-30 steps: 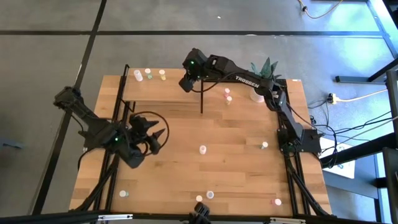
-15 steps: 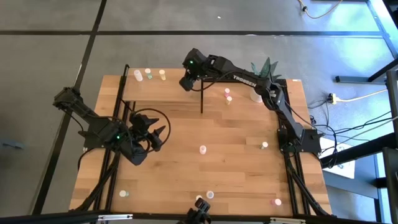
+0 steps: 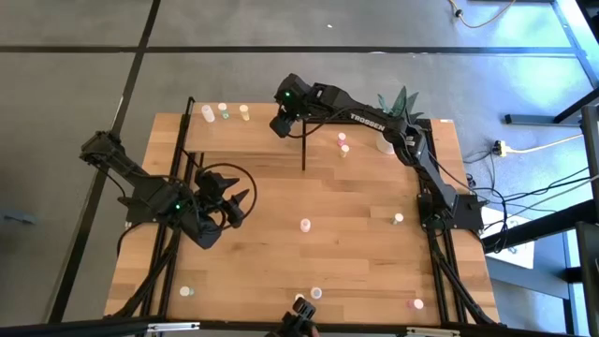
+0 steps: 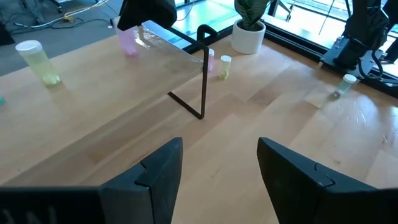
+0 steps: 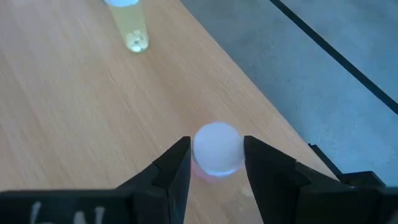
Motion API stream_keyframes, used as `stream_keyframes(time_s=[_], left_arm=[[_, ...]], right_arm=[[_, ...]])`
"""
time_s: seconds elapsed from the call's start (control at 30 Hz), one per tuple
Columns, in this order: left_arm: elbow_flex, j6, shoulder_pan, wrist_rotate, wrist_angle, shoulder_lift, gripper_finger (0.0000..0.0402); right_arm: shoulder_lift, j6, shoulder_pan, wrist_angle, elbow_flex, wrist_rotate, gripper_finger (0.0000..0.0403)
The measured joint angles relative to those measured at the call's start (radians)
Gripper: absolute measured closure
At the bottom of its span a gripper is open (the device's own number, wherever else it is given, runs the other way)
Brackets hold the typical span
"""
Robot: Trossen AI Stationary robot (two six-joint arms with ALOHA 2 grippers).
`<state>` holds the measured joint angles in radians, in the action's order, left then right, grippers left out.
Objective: Pick and place medicine bottles onto shelf by color
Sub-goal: Put the bottom pink pill bottle on the shelf, then put the bottom blue pill bottle aligned with the other blue pill bottle on the shelf
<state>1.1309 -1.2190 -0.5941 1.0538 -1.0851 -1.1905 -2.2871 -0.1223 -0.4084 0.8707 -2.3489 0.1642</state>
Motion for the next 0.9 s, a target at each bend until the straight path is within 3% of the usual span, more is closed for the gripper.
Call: stream_keyframes(time_s=[0.9], left_arm=[[0.000, 0.000, 0.000, -0.027, -0.003, 0.000, 0.0200]], right_arm=[[0.030, 0.003, -0.003, -0.039, -0.006, 0.001, 0.0249]])
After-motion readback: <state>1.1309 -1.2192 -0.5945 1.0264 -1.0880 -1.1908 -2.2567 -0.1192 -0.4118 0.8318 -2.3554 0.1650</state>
